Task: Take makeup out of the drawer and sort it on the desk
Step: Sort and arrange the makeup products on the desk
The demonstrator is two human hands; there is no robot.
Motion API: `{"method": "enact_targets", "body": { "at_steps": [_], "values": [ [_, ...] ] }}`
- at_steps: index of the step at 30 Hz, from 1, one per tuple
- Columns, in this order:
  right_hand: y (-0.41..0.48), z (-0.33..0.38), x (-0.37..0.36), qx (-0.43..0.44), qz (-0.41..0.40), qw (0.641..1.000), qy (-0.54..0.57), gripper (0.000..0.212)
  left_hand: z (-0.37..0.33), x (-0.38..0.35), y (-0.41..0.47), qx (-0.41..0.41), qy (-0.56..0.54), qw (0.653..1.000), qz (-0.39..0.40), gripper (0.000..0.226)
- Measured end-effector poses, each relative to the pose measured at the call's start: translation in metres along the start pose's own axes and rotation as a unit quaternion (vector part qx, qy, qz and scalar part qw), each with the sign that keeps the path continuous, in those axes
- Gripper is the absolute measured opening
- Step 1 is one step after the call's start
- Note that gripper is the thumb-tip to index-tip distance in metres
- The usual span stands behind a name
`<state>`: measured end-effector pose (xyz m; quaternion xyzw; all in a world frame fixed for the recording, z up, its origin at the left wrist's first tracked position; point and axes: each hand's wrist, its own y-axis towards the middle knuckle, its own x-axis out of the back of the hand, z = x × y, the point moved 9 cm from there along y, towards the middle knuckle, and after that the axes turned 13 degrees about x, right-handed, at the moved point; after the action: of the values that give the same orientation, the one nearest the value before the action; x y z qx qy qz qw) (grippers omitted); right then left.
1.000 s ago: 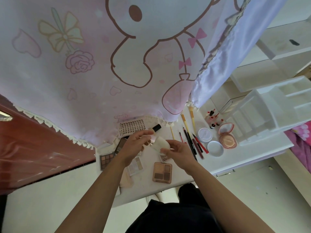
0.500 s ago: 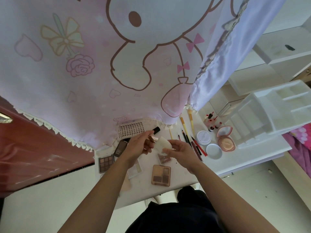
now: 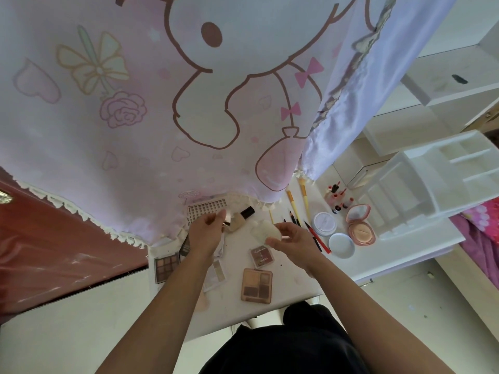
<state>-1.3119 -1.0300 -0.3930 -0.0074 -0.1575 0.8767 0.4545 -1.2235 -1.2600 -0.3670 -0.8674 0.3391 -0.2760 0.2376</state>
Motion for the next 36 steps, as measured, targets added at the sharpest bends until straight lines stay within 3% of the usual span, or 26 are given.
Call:
{"method": "enact_targets", "body": {
  "at_steps": [3,6,13,19,24,29,33,36],
  "values": [
    [0.005,-0.015,0.015,-0.024,-0.051,0.998,0.025,0.037,0.011,-0.002,0.008,-0.021,0.054,0.998,-0.007,0.015],
    [0.015,-0.020,0.024,-0.034,-0.068,0.997,-0.006,0.035,0.028,-0.012,0.015,-0.036,0.135,0.990,0.001,0.020],
    [0.048,-0.040,0.029,-0.039,-0.030,0.976,-0.213,0.045,0.068,-0.048,0.025,-0.031,0.294,0.955,-0.011,0.024],
    [0.080,-0.039,0.019,-0.004,-0.019,0.959,-0.282,0.037,0.064,-0.078,0.036,-0.033,0.322,0.946,-0.018,0.021],
    [0.098,-0.040,0.008,0.005,-0.023,0.945,-0.326,0.043,0.055,-0.097,0.050,-0.056,0.323,0.945,-0.003,0.026],
    [0.104,-0.048,0.003,-0.010,-0.028,0.950,-0.310,0.044,0.055,-0.101,0.049,-0.056,0.294,0.954,-0.006,0.031],
    [0.103,-0.051,0.004,-0.020,-0.002,0.956,-0.293,0.056,0.037,-0.078,0.048,-0.150,0.368,0.911,-0.108,0.025],
    [0.096,-0.054,0.007,-0.025,0.015,0.958,-0.285,0.059,0.030,-0.080,0.057,-0.180,0.462,0.862,-0.109,0.026]
  ]
}}
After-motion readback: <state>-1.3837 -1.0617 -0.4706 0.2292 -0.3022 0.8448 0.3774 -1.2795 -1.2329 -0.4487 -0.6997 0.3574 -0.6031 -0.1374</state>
